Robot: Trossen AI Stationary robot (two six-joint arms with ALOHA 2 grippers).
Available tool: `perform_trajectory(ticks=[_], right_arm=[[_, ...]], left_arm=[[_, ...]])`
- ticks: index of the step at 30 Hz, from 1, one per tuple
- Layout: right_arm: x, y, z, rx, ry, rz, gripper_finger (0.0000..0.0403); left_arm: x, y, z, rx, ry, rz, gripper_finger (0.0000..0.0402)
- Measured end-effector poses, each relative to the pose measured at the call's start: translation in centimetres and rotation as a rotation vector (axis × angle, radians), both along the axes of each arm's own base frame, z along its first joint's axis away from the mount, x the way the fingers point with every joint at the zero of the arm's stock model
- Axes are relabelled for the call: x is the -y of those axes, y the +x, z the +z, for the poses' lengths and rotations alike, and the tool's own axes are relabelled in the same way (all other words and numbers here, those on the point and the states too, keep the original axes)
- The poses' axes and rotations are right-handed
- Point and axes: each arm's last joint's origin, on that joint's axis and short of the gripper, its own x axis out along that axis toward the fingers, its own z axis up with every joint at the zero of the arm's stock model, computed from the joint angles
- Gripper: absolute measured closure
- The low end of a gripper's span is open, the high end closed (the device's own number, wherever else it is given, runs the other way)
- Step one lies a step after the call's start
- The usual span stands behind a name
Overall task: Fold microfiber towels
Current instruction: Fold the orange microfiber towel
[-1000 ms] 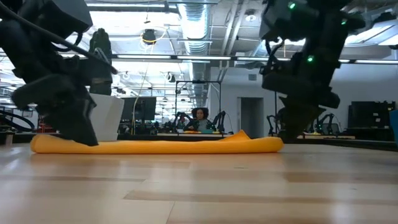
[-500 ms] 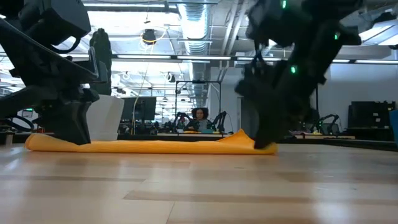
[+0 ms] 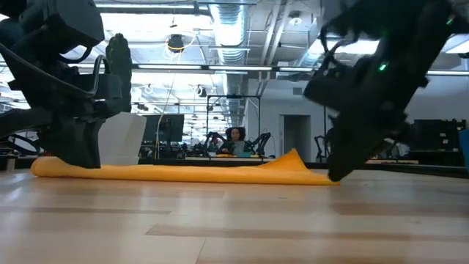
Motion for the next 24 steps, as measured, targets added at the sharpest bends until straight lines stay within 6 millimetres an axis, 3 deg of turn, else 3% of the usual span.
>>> perform_trajectory(ticks=[7,13,18,24], right_arm=[[-0.7,-0.9,2.4,0.116,-0.077,-0.025,0.0387],[1.8,-0.5,4.5,0.181,-0.220,-0.085,0.0386],[5.8,1.4,3.0,0.098,-0.229,-0.106,0.0389],[8.2,2.5,-0.2,-0.018,-0.204,-0.104,0.0386]], left_arm=[[0.4,1.3,1.3,0.047,0.022,-0.023,0.0356],[1.0,2.9,3.4,0.101,0.023,-0.030,0.0356],[0.8,3.6,4.2,0.194,0.144,0.015,0.0356],[-0.1,3.6,3.7,0.213,0.167,0.059,0.0356]])
